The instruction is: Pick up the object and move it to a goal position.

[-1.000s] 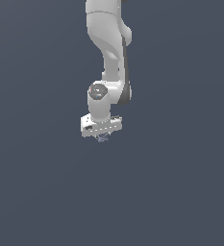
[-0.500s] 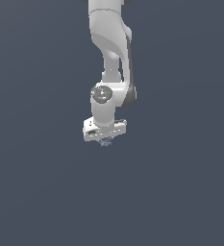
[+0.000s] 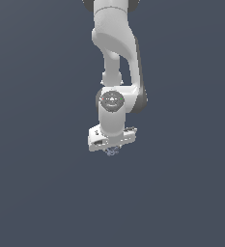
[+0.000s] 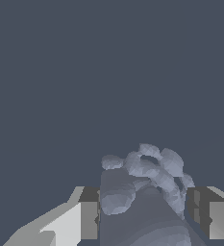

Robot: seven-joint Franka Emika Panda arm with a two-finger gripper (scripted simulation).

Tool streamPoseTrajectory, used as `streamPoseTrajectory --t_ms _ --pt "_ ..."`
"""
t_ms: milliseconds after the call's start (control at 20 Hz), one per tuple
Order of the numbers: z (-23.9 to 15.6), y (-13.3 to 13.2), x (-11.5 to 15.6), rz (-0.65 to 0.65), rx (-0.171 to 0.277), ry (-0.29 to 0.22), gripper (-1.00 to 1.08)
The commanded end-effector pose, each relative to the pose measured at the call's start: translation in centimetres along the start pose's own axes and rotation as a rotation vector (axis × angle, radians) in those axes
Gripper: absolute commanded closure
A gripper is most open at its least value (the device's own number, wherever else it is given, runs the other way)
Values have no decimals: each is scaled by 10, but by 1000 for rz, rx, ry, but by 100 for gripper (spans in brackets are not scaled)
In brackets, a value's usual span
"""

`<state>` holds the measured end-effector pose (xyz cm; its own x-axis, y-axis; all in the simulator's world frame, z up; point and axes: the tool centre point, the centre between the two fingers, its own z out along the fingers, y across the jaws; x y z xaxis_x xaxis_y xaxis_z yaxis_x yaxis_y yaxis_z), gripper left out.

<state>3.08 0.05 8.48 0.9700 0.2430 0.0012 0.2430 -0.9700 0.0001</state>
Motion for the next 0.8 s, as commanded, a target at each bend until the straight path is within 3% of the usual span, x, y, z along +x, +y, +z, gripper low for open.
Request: streamPoseTrajectory --t_ms 0,350,750 --pt "-5 -3 15 1 0 -1 108" --pt "-14 -9 42 1 0 -1 108" --pt "-18 -11 54 1 0 -1 108"
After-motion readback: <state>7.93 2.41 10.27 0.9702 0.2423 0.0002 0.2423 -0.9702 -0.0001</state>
